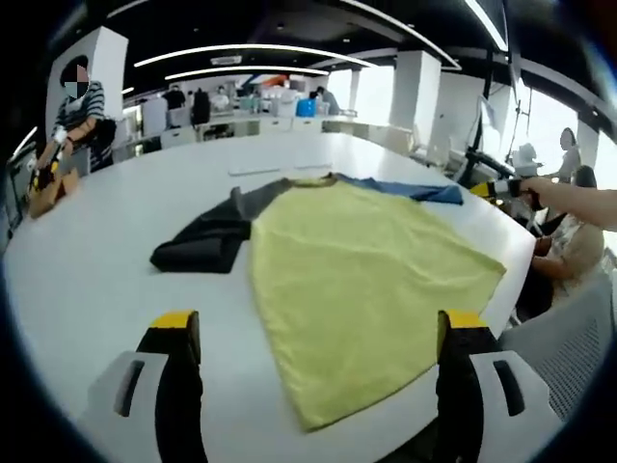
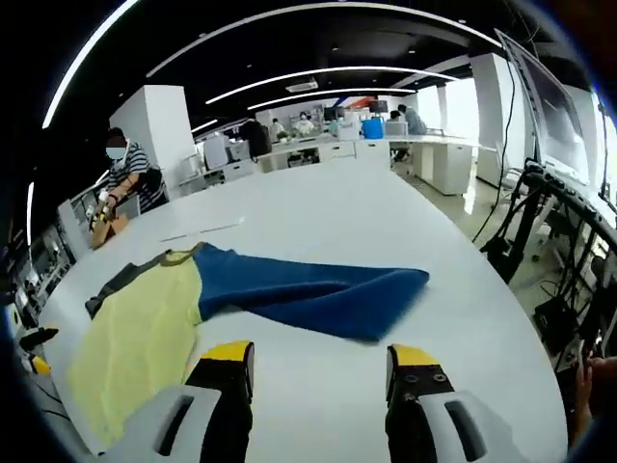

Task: Fold the garment on the visible template until the final outline fits inside the template.

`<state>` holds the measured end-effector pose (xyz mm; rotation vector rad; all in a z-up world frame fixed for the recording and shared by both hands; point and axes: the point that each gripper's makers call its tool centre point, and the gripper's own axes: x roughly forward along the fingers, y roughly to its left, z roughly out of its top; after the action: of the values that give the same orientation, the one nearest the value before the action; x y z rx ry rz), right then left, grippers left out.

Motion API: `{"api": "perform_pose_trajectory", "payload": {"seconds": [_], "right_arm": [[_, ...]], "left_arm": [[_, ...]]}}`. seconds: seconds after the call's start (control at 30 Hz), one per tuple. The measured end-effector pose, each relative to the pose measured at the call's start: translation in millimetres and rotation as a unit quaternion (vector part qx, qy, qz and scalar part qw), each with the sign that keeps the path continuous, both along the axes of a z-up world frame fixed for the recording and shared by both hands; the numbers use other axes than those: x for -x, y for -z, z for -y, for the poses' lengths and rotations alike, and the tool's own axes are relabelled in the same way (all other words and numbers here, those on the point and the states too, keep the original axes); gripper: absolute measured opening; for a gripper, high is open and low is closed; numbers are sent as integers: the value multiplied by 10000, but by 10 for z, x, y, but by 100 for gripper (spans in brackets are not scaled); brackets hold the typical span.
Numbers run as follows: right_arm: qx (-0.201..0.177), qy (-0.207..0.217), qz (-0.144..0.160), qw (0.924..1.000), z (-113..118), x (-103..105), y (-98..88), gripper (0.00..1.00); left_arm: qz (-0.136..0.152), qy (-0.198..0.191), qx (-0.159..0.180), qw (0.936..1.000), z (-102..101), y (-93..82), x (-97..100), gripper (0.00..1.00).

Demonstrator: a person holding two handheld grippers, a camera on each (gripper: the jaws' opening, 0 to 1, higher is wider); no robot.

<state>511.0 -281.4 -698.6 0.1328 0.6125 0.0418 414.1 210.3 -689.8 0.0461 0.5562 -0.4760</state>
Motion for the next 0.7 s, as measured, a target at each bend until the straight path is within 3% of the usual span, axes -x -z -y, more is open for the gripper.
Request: {"api": "perform_pose_trajectory", "payload": {"seconds": [0.33,0.7], "right_arm": [[368,93,-248,9990,153,-121,165,39],[174,549,-401,9975,290,-268,316,21]], "left_arm": [[40,8,3,10000,16,-29,-7,99],[-87,-60,10,9999,50,-4,25,97]]}}
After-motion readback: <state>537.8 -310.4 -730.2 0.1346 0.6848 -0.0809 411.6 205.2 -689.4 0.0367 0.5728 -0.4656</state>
